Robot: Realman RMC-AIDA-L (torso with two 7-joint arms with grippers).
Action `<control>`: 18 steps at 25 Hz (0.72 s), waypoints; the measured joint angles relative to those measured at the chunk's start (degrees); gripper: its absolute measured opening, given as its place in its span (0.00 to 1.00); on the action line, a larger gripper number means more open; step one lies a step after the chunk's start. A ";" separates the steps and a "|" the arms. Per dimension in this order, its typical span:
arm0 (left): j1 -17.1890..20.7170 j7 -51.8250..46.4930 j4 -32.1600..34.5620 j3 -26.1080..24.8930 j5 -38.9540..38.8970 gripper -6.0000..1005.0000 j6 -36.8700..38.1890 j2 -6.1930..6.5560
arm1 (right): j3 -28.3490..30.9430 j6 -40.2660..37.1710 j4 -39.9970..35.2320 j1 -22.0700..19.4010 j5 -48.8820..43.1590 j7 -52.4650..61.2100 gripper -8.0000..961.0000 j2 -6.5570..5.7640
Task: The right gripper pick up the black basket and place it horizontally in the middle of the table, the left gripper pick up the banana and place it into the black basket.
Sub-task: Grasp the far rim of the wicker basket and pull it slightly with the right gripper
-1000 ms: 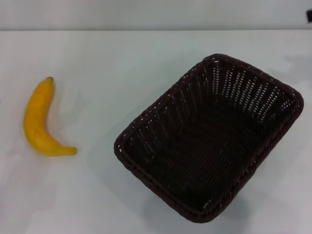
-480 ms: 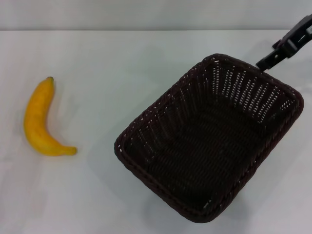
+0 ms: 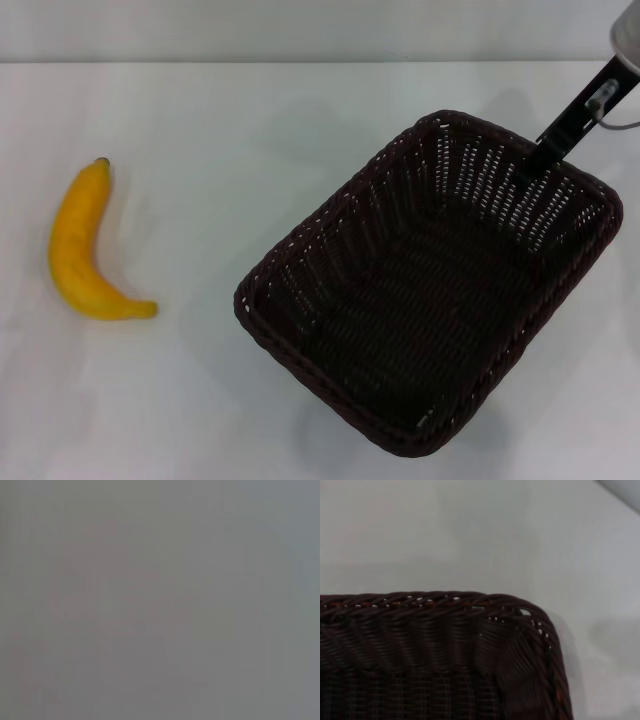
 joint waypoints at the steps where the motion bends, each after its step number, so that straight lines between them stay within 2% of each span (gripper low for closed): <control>1: -0.10 0.08 -0.09 0.00 -0.01 0.87 0.05 0.00 | -0.02 -0.42 1.52 0.78 -0.64 0.24 0.77 0.00; 7: -0.52 0.32 -0.41 0.00 0.00 0.87 2.04 -0.16 | -0.63 -3.04 10.21 5.00 -2.74 1.12 0.78 0.32; 9: -0.55 0.35 -0.42 0.02 0.03 0.87 2.82 -0.18 | -2.56 -4.53 12.35 6.07 -3.16 2.22 0.78 0.44; 17: -0.23 0.45 -0.44 0.00 0.00 0.87 3.58 -0.29 | -7.14 -6.51 14.66 8.12 -3.07 3.20 0.77 0.90; 18: -0.15 0.45 -0.44 0.00 0.00 0.87 3.52 -0.31 | -7.80 -6.63 14.74 8.12 -3.06 3.13 0.74 0.91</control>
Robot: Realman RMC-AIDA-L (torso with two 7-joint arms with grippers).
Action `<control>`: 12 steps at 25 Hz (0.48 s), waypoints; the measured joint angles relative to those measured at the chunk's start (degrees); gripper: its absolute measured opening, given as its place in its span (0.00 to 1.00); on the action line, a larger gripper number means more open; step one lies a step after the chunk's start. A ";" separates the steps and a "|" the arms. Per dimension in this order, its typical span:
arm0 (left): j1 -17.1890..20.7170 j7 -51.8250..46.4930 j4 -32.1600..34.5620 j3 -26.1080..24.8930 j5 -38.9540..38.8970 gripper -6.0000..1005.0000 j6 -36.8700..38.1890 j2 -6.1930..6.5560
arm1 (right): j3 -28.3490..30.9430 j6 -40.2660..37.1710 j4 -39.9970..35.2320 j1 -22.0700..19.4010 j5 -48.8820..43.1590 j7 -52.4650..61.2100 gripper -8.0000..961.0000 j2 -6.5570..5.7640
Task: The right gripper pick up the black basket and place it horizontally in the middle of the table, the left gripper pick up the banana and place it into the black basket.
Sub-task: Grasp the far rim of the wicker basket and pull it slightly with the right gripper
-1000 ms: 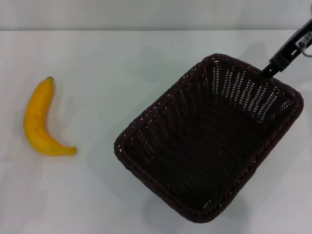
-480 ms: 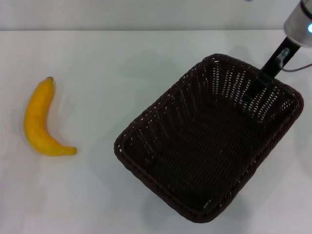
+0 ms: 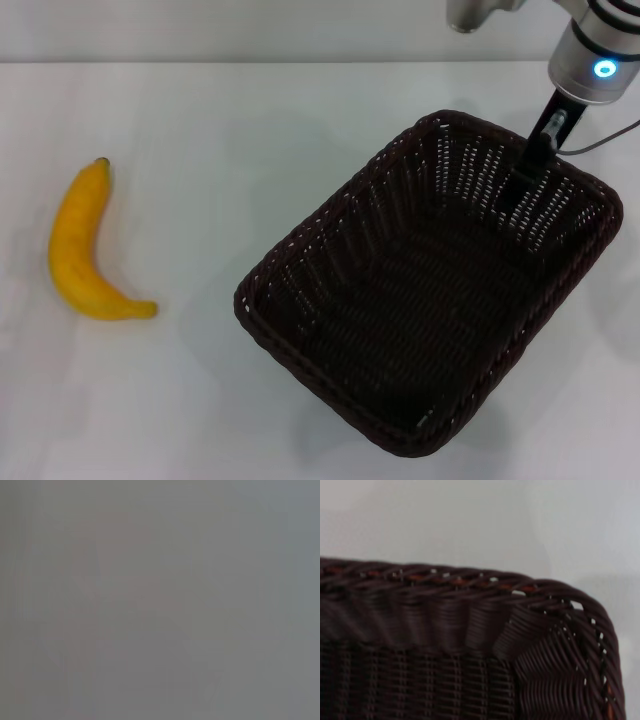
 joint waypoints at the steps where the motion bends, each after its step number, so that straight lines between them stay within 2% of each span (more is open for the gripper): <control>1: 0.04 0.01 0.00 0.00 0.00 0.87 -0.07 -0.01 | -0.81 -0.12 0.07 0.00 0.01 -0.24 0.72 0.00; 7: -0.03 2.40 -0.30 0.08 0.00 0.87 -0.60 -0.20 | -5.60 -0.16 -1.51 -0.56 0.24 -2.53 0.57 0.13; 12: -0.50 4.71 -0.86 0.07 0.03 0.87 -0.54 -0.16 | -5.05 1.01 -1.89 0.21 0.24 -0.72 0.35 -0.04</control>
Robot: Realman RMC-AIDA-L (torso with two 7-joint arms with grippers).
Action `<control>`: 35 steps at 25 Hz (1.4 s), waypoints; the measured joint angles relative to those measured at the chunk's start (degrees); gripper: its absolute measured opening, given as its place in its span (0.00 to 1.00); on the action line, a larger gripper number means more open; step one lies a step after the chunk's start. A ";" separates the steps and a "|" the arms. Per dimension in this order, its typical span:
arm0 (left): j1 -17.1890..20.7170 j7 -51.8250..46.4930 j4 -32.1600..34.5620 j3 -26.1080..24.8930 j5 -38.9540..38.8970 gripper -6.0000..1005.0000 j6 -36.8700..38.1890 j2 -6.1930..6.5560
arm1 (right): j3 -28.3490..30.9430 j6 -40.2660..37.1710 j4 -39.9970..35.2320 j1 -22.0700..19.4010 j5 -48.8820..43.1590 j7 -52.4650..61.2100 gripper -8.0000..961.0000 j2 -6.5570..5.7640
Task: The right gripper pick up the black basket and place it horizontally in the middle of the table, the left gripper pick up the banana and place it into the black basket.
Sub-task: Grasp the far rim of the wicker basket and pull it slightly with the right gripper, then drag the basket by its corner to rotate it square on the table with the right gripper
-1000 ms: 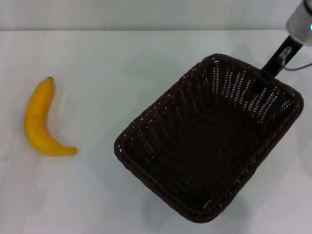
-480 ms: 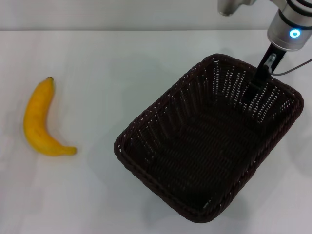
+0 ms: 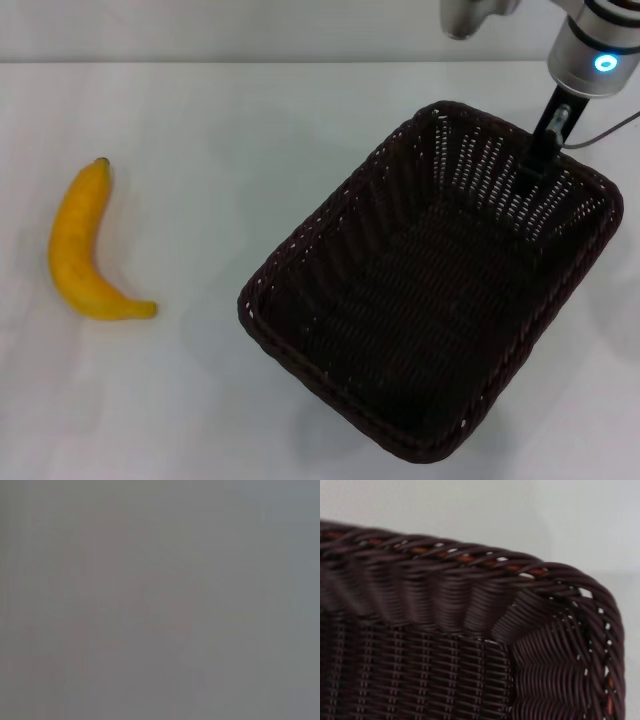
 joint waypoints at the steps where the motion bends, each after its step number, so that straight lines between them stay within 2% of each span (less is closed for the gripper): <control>1: -0.03 0.41 0.00 -0.04 -0.15 0.87 -0.01 0.01 | 0.12 0.08 0.00 0.20 -0.01 0.76 0.33 0.00; 6: -0.31 1.93 1.00 -0.09 -0.59 0.87 -0.02 0.33 | -0.04 -1.63 0.42 0.82 0.12 9.01 0.23 0.40; 8: -0.44 3.15 1.70 -0.08 -0.61 0.87 -0.05 0.40 | 0.69 -2.51 0.48 0.85 0.33 12.33 0.22 0.20; 11: -0.69 4.34 2.24 -0.07 -0.62 0.87 -0.07 0.45 | 4.88 -2.68 0.69 0.98 0.09 18.85 0.21 -0.92; 14: -1.28 5.29 2.34 -0.07 -0.66 0.87 0.27 0.51 | 10.90 -1.24 1.47 0.56 -0.57 26.88 0.21 -3.26; 17: -2.04 6.14 3.26 -0.08 -0.65 0.87 1.29 0.60 | 18.75 1.41 1.84 -1.51 -0.41 30.84 0.21 -5.40; 19: -2.43 6.80 3.71 -0.05 -0.50 0.87 1.92 0.62 | 20.94 3.22 0.47 -3.53 -0.30 32.00 0.20 -5.92; 22: -3.24 7.16 3.73 -0.03 -0.46 0.87 3.28 0.63 | 20.88 5.34 -2.31 -6.30 -0.53 32.75 0.20 -5.40; 30: -4.48 7.25 3.77 0.16 -0.31 0.87 4.62 0.78 | 19.81 10.83 -12.18 -12.85 -0.51 34.21 0.17 -0.41; 33: -4.56 7.26 3.77 0.21 -0.23 0.87 4.74 0.79 | 18.17 11.78 -13.95 -14.66 1.47 36.21 0.16 0.30; 35: -4.46 7.27 3.77 0.21 -0.16 0.87 4.89 0.80 | 16.56 11.94 -14.65 -15.96 4.09 37.62 0.15 0.23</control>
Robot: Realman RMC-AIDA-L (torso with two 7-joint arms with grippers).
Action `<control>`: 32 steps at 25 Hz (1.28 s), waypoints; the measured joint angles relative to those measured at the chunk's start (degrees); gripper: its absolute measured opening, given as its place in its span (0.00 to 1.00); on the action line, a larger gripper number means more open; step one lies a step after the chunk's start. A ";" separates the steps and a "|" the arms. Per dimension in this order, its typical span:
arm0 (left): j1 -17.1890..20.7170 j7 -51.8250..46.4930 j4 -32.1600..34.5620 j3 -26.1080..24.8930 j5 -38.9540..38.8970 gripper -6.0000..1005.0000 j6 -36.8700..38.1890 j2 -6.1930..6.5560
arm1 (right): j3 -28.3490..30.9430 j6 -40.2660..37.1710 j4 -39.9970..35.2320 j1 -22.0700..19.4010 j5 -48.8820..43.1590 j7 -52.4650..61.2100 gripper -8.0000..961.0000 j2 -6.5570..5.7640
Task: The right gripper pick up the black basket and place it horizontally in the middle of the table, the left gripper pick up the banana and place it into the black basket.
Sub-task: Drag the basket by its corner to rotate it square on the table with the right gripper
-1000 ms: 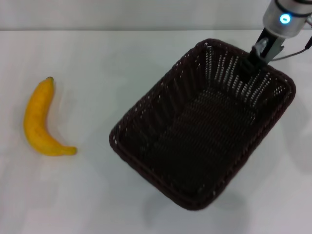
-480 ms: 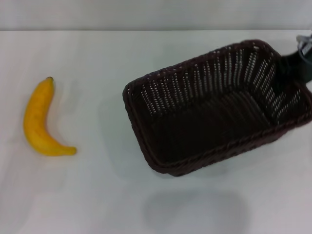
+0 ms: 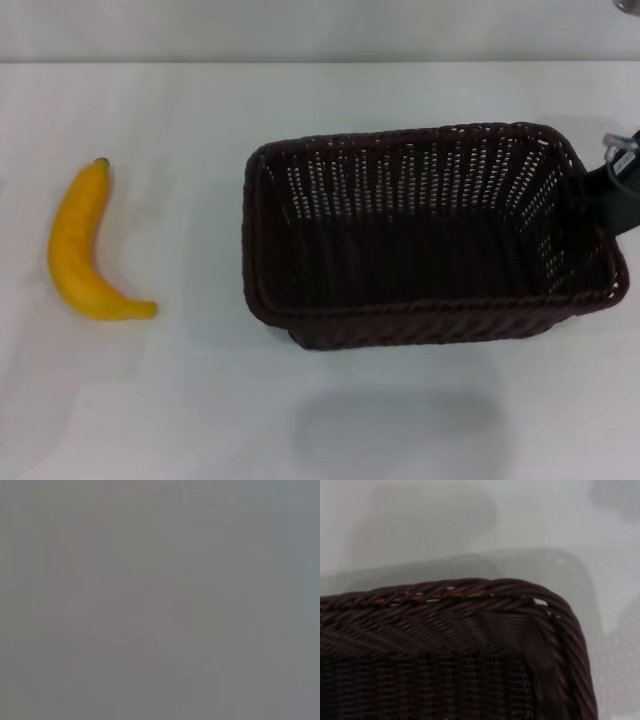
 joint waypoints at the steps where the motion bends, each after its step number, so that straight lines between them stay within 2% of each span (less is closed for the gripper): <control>1: 0.04 0.00 0.00 0.00 0.02 0.87 0.10 0.00 | -0.96 -0.03 -0.67 -0.89 1.95 1.25 0.14 -0.13; 11: -0.10 0.05 0.00 -0.06 0.05 0.87 0.58 0.05 | -5.74 -0.28 -9.48 -5.09 3.85 4.77 0.14 0.17; 17: -0.03 0.31 0.05 -0.26 0.00 0.87 0.73 0.08 | -13.88 -1.62 -16.50 -9.06 6.13 5.16 0.14 -0.16; 22: -0.50 0.79 0.15 -0.09 -0.06 0.87 1.10 0.09 | -16.65 -0.60 -15.71 -8.68 6.87 5.08 0.14 -0.30; 29: -0.62 0.92 0.17 -0.25 -0.16 0.86 1.18 -0.02 | -15.55 -0.70 -15.85 -9.08 11.94 4.40 0.16 -0.38; 32: -0.46 0.93 0.17 -0.28 -0.23 0.77 1.18 -0.06 | -15.94 -0.40 -16.19 -8.90 12.09 4.38 0.19 -0.49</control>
